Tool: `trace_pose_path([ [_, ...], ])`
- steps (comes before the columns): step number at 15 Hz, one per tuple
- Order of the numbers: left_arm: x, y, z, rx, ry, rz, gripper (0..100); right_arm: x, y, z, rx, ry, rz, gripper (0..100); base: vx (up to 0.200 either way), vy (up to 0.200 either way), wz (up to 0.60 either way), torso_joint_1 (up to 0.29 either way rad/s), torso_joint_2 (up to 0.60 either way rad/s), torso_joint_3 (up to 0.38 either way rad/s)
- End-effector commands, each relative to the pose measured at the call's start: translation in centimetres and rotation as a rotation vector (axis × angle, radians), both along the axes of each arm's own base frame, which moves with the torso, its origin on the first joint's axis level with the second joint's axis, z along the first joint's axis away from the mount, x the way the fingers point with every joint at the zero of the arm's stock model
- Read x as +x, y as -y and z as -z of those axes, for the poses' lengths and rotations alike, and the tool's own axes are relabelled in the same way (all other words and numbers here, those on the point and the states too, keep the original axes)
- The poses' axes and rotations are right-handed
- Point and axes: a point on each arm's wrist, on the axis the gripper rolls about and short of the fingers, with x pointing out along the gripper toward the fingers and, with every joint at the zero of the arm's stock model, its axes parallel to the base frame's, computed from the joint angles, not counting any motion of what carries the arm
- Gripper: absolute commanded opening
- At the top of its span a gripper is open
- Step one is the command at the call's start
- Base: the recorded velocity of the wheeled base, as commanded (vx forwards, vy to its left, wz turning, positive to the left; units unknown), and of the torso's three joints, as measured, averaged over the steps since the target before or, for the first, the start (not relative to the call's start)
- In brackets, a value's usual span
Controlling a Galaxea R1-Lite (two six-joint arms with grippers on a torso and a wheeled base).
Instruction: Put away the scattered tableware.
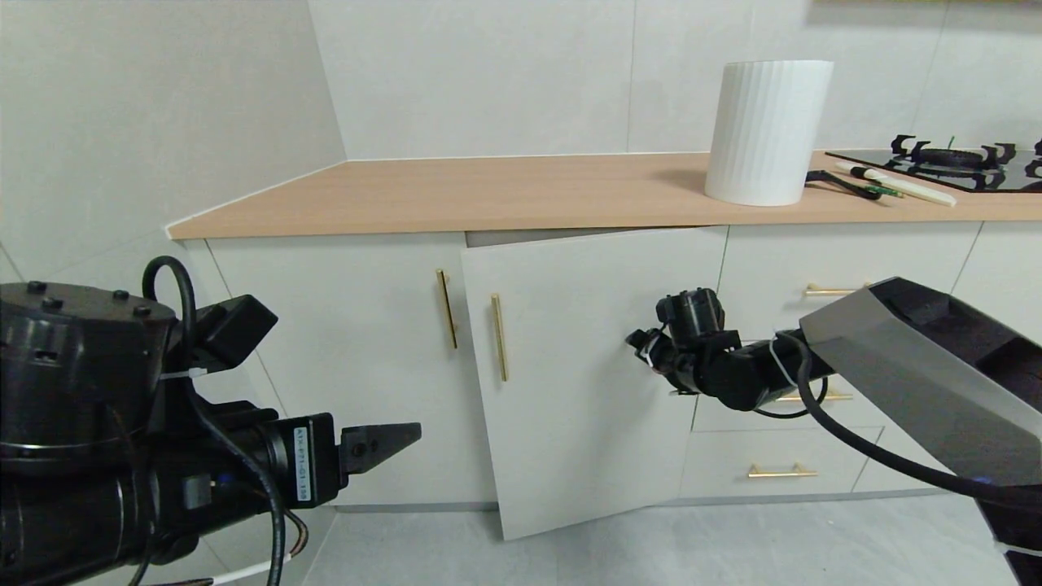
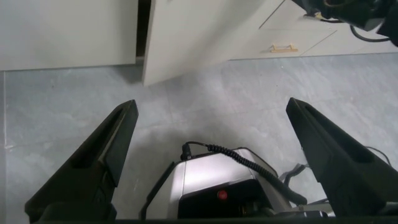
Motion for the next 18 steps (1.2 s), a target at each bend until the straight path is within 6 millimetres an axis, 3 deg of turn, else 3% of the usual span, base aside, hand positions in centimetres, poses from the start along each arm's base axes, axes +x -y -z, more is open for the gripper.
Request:
trace_pose_path([
  [1, 0.0, 0.0, 0.1, 0.001, -0.003, -0.001, 100, 0.5, 0.3, 0.9, -0.005, -0.012, 0.010, 100, 0.000, 0.000, 0.00, 0.000, 0.00, 0.000],
  [12, 0.1, 0.1, 0.2, 0.004, -0.009, -0.001, 100, 2.6, 2.2, 3.2, -0.024, -0.021, 0.082, 100, 0.000, 0.000, 0.00, 0.000, 0.00, 0.000],
  [18, 0.1, 0.1, 0.2, 0.005, -0.007, 0.002, 100, 3.5, 2.9, 3.3, -0.037, -0.022, 0.120, 100, 0.000, 0.000, 0.00, 0.000, 0.00, 0.000],
])
